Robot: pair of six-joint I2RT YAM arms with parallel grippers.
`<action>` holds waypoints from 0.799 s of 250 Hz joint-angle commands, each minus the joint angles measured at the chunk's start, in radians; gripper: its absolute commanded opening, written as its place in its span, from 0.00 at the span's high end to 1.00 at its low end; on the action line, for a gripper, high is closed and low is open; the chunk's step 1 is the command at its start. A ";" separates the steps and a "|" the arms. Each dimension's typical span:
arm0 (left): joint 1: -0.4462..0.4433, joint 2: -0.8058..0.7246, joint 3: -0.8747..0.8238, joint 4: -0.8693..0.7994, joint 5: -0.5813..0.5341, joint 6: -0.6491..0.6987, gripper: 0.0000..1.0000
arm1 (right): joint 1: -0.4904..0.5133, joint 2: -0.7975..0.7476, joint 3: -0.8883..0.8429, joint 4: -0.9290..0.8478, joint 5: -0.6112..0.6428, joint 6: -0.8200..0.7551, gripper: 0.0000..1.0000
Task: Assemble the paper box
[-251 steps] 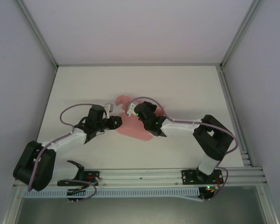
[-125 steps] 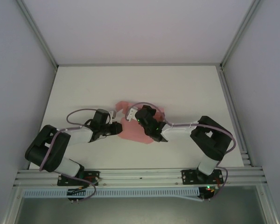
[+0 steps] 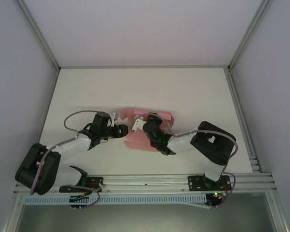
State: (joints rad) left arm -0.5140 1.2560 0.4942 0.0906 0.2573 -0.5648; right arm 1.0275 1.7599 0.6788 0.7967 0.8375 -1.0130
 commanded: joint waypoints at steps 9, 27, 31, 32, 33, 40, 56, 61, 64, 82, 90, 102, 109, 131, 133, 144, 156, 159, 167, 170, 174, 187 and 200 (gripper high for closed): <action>0.050 -0.104 0.100 -0.136 -0.191 0.030 0.15 | -0.003 0.007 0.003 0.046 0.008 -0.008 1.00; 0.140 -0.121 0.118 -0.136 -0.204 0.030 0.00 | -0.006 -0.005 0.001 0.045 0.003 -0.006 1.00; 0.164 -0.118 0.123 -0.131 -0.202 0.030 0.00 | -0.006 -0.009 0.001 0.042 -0.001 -0.004 1.00; 0.169 -0.116 0.123 -0.129 -0.200 0.029 0.00 | -0.006 -0.009 0.002 0.041 -0.001 -0.003 1.00; 0.175 -0.115 0.125 -0.128 -0.200 0.029 0.00 | -0.006 -0.009 0.002 0.040 -0.001 -0.003 1.00; 0.214 -0.099 0.136 -0.117 -0.195 0.029 0.00 | -0.005 -0.015 0.000 0.035 -0.008 0.004 1.00; 0.289 -0.026 0.182 -0.101 -0.183 0.034 0.00 | -0.007 -0.025 0.002 0.001 -0.024 0.022 1.00; 0.307 0.002 0.202 -0.096 -0.163 0.047 0.00 | -0.007 -0.026 0.003 0.001 -0.027 0.028 1.00; 0.315 0.022 0.216 -0.093 -0.147 0.058 0.00 | -0.007 -0.027 0.003 0.000 -0.027 0.029 1.00; 0.334 0.152 0.301 -0.076 -0.117 0.088 0.00 | -0.007 -0.028 0.002 -0.007 -0.036 0.033 1.00; 0.334 0.209 0.340 -0.070 -0.091 0.113 0.00 | -0.007 -0.027 0.004 -0.009 -0.035 0.036 1.00; 0.335 0.284 0.384 -0.055 -0.052 0.130 0.00 | -0.009 -0.024 0.007 -0.012 -0.034 0.044 1.00; 0.335 0.320 0.401 -0.040 -0.014 0.143 0.00 | -0.009 -0.025 0.008 -0.014 -0.033 0.049 1.00; 0.326 0.398 0.429 -0.008 0.072 0.188 0.00 | -0.012 -0.020 0.015 -0.009 -0.031 0.063 1.00; 0.324 0.404 0.431 -0.007 0.079 0.195 0.00 | -0.012 -0.020 0.015 -0.010 -0.032 0.063 1.00; 0.310 0.428 0.438 -0.007 0.095 0.220 0.00 | -0.014 -0.017 0.021 -0.018 -0.031 0.064 1.00; 0.287 0.446 0.443 -0.021 0.113 0.260 0.00 | -0.014 -0.017 0.025 -0.021 -0.029 0.062 1.00; 0.281 0.450 0.444 -0.024 0.112 0.265 0.00 | -0.014 -0.017 0.026 -0.025 -0.029 0.062 1.00; 0.263 0.457 0.441 -0.027 0.114 0.283 0.00 | -0.014 -0.016 0.027 -0.025 -0.028 0.063 1.00; 0.256 0.460 0.438 -0.028 0.112 0.288 0.00 | -0.014 -0.017 0.027 -0.023 -0.027 0.064 1.00; 0.248 0.461 0.435 -0.029 0.114 0.295 0.00 | -0.014 -0.016 0.027 -0.021 -0.028 0.065 1.00; 0.223 0.464 0.419 -0.016 0.115 0.308 0.00 | -0.014 -0.019 0.027 -0.027 -0.028 0.068 1.00; 0.204 0.458 0.395 0.004 0.119 0.316 0.00 | -0.014 -0.022 0.028 -0.031 -0.023 0.076 1.00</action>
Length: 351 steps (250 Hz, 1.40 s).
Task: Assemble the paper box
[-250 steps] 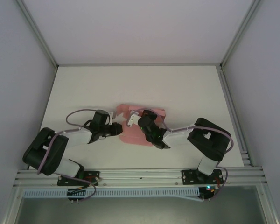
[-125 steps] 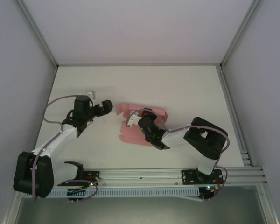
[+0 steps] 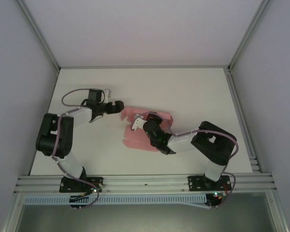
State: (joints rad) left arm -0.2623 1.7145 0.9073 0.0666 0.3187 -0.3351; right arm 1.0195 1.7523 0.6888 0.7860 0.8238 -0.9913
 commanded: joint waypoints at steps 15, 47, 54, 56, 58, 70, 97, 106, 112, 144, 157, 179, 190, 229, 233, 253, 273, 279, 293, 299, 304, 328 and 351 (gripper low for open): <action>-0.057 -0.013 -0.044 0.043 0.064 0.086 0.02 | -0.006 -0.020 0.015 -0.031 -0.010 0.065 1.00; -0.058 -0.059 -0.096 0.058 0.076 0.068 0.07 | -0.006 -0.030 0.018 -0.074 -0.010 0.080 1.00; -0.060 -0.072 -0.108 0.060 0.078 0.063 0.09 | -0.006 -0.030 0.018 -0.080 -0.009 0.082 1.00; -0.060 -0.078 -0.113 0.061 0.079 0.062 0.10 | -0.006 -0.031 0.018 -0.080 -0.009 0.083 1.00; -0.061 -0.082 -0.117 0.061 0.079 0.060 0.10 | -0.005 -0.031 0.018 -0.081 -0.008 0.083 1.00; -0.066 -0.111 -0.144 0.070 0.081 0.050 0.12 | -0.006 -0.034 0.018 -0.089 -0.009 0.084 1.00; -0.079 -0.186 -0.214 0.120 0.095 0.053 0.14 | -0.005 -0.042 0.018 -0.107 -0.016 0.095 1.00; -0.083 -0.207 -0.236 0.146 0.102 0.060 0.14 | -0.006 -0.046 0.022 -0.119 -0.021 0.100 1.00; -0.086 -0.218 -0.252 0.171 0.109 0.067 0.15 | -0.005 -0.048 0.024 -0.127 -0.026 0.104 1.00; -0.095 -0.216 -0.290 0.295 0.146 0.097 0.18 | -0.003 -0.045 0.034 -0.146 -0.038 0.107 1.00; -0.100 -0.191 -0.282 0.328 0.186 0.117 0.23 | -0.004 -0.044 0.039 -0.157 -0.040 0.113 1.00; -0.127 -0.153 -0.276 0.368 0.227 0.171 0.28 | -0.004 -0.046 0.044 -0.173 -0.050 0.124 1.00; -0.141 -0.143 -0.271 0.368 0.244 0.187 0.31 | -0.004 -0.048 0.049 -0.193 -0.055 0.136 1.00; -0.194 -0.161 -0.306 0.409 0.243 0.233 0.39 | -0.005 -0.073 0.051 -0.242 -0.083 0.166 1.00; -0.196 -0.163 -0.310 0.417 0.237 0.234 0.39 | -0.007 -0.069 0.051 -0.248 -0.085 0.167 1.00; -0.199 -0.159 -0.318 0.453 0.191 0.219 0.43 | -0.004 -0.076 0.058 -0.274 -0.099 0.178 1.00; -0.206 -0.142 -0.314 0.474 0.136 0.209 0.44 | -0.006 -0.083 0.059 -0.296 -0.118 0.191 1.00; -0.210 -0.138 -0.314 0.479 0.117 0.210 0.43 | -0.005 -0.085 0.060 -0.302 -0.125 0.195 1.00; -0.220 -0.132 -0.319 0.504 0.074 0.209 0.43 | -0.006 -0.087 0.062 -0.323 -0.143 0.203 1.00; -0.224 -0.129 -0.321 0.514 0.068 0.212 0.42 | -0.006 -0.086 0.063 -0.331 -0.149 0.208 1.00; -0.228 -0.128 -0.324 0.522 0.058 0.211 0.40 | -0.007 -0.086 0.066 -0.338 -0.153 0.212 1.00; -0.244 -0.124 -0.332 0.528 0.056 0.229 0.37 | -0.014 -0.073 0.078 -0.378 -0.161 0.226 1.00; -0.256 -0.133 -0.355 0.512 0.073 0.235 0.37 | -0.022 -0.069 0.064 -0.354 -0.148 0.223 1.00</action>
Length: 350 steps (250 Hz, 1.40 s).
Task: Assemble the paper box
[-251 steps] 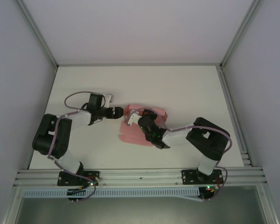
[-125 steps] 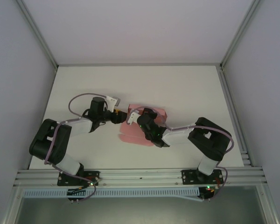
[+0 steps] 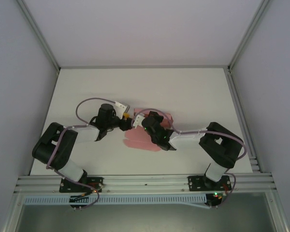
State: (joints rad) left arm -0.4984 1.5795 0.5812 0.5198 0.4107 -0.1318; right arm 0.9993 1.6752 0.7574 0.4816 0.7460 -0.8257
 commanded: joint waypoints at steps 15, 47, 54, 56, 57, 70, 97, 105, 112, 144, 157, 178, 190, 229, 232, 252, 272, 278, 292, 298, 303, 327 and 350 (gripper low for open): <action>-0.025 -0.004 -0.062 0.088 0.007 0.029 0.38 | -0.003 0.004 -0.033 -0.017 -0.075 0.020 1.00; -0.025 -0.012 -0.106 0.138 0.048 0.028 0.44 | 0.003 0.009 -0.111 0.102 -0.054 -0.085 1.00; -0.024 -0.010 -0.106 0.137 0.049 0.027 0.45 | 0.004 0.010 -0.129 0.133 -0.051 -0.107 1.00; -0.024 -0.009 -0.106 0.137 0.050 0.027 0.45 | 0.004 0.011 -0.134 0.143 -0.049 -0.112 1.00; -0.024 -0.009 -0.105 0.137 0.050 0.027 0.45 | 0.005 0.012 -0.136 0.147 -0.048 -0.115 1.00; -0.025 -0.009 -0.112 0.142 0.068 0.034 0.45 | 0.009 0.018 -0.150 0.167 -0.032 -0.137 1.00; -0.024 0.021 -0.116 0.197 0.066 0.022 0.44 | 0.021 0.020 -0.156 0.157 -0.031 -0.140 1.00; -0.025 0.032 -0.107 0.203 0.069 0.019 0.44 | 0.025 0.026 -0.153 0.151 -0.031 -0.140 1.00; -0.025 0.041 -0.098 0.207 0.076 0.020 0.44 | 0.030 0.033 -0.148 0.148 -0.027 -0.139 1.00; -0.030 0.061 -0.091 0.261 0.065 0.014 0.43 | 0.039 0.066 -0.131 0.152 0.013 -0.119 1.00; -0.033 0.063 -0.106 0.320 0.043 -0.002 0.41 | 0.041 0.064 -0.109 0.090 0.005 -0.077 1.00; -0.035 0.068 -0.127 0.397 0.025 -0.025 0.33 | 0.041 0.054 -0.079 0.004 -0.020 -0.017 1.00; -0.039 0.072 -0.126 0.399 0.030 -0.022 0.33 | 0.041 0.055 -0.073 -0.003 -0.015 -0.008 1.00; -0.056 0.115 -0.095 0.400 0.023 -0.020 0.39 | 0.041 0.052 -0.071 -0.018 -0.012 0.000 1.00; -0.057 0.116 -0.092 0.403 0.019 -0.023 0.39 | 0.041 0.051 -0.070 -0.019 -0.012 0.003 1.00; -0.065 0.128 -0.100 0.448 -0.037 -0.040 0.49 | 0.042 0.041 -0.069 -0.036 -0.023 0.024 1.00; -0.069 0.122 -0.138 0.524 -0.110 -0.068 0.59 | 0.039 0.032 -0.073 -0.041 -0.030 0.037 1.00; -0.068 0.119 -0.147 0.540 -0.124 -0.072 0.61 | 0.040 0.032 -0.073 -0.044 -0.028 0.037 1.00; -0.068 0.116 -0.154 0.553 -0.142 -0.075 0.65 | 0.041 0.031 -0.075 -0.051 -0.029 0.045 1.00; -0.068 0.117 -0.155 0.552 -0.145 -0.076 0.67 | 0.041 0.031 -0.075 -0.055 -0.031 0.049 1.00; -0.069 0.117 -0.155 0.551 -0.146 -0.072 0.68 | 0.041 0.031 -0.074 -0.060 -0.035 0.053 1.00; -0.073 0.123 -0.147 0.551 -0.124 -0.064 0.67 | 0.041 0.025 -0.069 -0.095 -0.063 0.071 1.00; -0.073 0.120 -0.131 0.521 -0.016 -0.053 0.61 | 0.042 0.034 -0.054 -0.111 -0.043 0.076 1.00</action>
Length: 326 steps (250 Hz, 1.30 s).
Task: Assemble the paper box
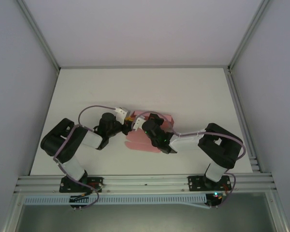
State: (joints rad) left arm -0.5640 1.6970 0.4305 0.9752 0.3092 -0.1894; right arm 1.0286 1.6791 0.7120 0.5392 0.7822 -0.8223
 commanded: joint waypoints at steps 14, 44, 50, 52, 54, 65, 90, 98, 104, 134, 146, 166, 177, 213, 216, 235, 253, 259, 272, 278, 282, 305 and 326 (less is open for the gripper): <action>-0.006 -0.003 0.027 0.035 0.178 0.021 0.58 | 0.011 0.030 -0.009 -0.167 -0.070 0.060 1.00; -0.001 -0.017 0.042 -0.065 0.311 0.068 0.56 | 0.008 0.010 -0.021 -0.154 -0.058 0.041 1.00; -0.001 -0.021 0.041 -0.082 0.311 0.070 0.56 | 0.008 0.004 -0.023 -0.159 -0.059 0.044 1.00; -0.001 -0.024 0.041 -0.085 0.312 0.070 0.57 | 0.008 0.004 -0.023 -0.161 -0.057 0.044 1.00; -0.001 -0.025 0.040 -0.086 0.313 0.074 0.57 | 0.008 0.001 -0.022 -0.162 -0.054 0.044 1.00; 0.000 -0.034 0.029 -0.094 0.308 0.088 0.59 | 0.008 -0.003 -0.026 -0.167 -0.049 0.044 0.99; 0.014 -0.042 0.024 -0.107 0.334 0.090 0.61 | 0.009 -0.005 -0.030 -0.173 -0.045 0.048 0.99; 0.017 -0.042 0.023 -0.104 0.340 0.089 0.61 | 0.011 -0.007 -0.031 -0.173 -0.042 0.048 0.99; 0.020 -0.037 0.023 -0.092 0.334 0.083 0.61 | 0.011 -0.008 -0.033 -0.166 -0.041 0.048 0.99; 0.036 0.018 0.058 -0.075 0.332 0.046 0.54 | 0.019 -0.017 -0.060 -0.131 -0.054 0.041 0.99; 0.036 0.037 0.067 -0.062 0.335 0.032 0.51 | 0.025 -0.008 -0.060 -0.132 -0.043 0.049 1.00; 0.036 0.052 0.051 -0.001 0.307 0.001 0.45 | 0.035 0.009 -0.056 -0.131 -0.014 0.075 1.00; 0.035 0.053 0.034 0.033 0.278 -0.013 0.44 | 0.041 0.012 -0.054 -0.132 -0.009 0.093 1.00; 0.027 0.073 0.028 0.078 0.250 -0.013 0.42 | 0.050 0.014 -0.030 -0.166 -0.030 0.196 1.00; 0.027 0.078 0.030 0.078 0.251 -0.013 0.43 | 0.050 0.013 -0.032 -0.168 -0.036 0.200 1.00; 0.024 0.112 0.051 0.092 0.275 -0.019 0.43 | 0.057 0.022 -0.040 -0.150 -0.043 0.207 1.00; 0.016 0.131 0.064 0.105 0.285 -0.027 0.42 | 0.066 0.042 -0.043 -0.142 -0.026 0.201 1.00; 0.015 0.133 0.065 0.115 0.288 -0.031 0.42 | 0.070 0.047 -0.043 -0.144 -0.020 0.198 1.00; 0.011 0.133 0.061 0.144 0.296 -0.046 0.42 | 0.077 0.060 -0.045 -0.139 -0.007 0.196 1.00; 0.010 0.133 0.061 0.158 0.307 -0.053 0.42 | 0.079 0.067 -0.043 -0.140 0.001 0.194 1.00; 0.011 0.133 0.060 0.164 0.314 -0.060 0.42 | 0.082 0.071 -0.043 -0.142 0.011 0.193 1.00; 0.010 0.108 0.047 0.156 0.332 -0.069 0.45 | 0.088 0.106 -0.052 -0.115 0.108 0.153 1.00; 0.012 0.061 0.032 0.066 0.312 -0.028 0.44 | 0.088 0.098 -0.087 -0.057 0.152 0.104 1.00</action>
State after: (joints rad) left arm -0.5312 1.8088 0.4709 1.0725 0.5770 -0.2317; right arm 1.0927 1.7172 0.6991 0.5514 0.9691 -0.7071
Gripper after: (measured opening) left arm 0.556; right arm 0.052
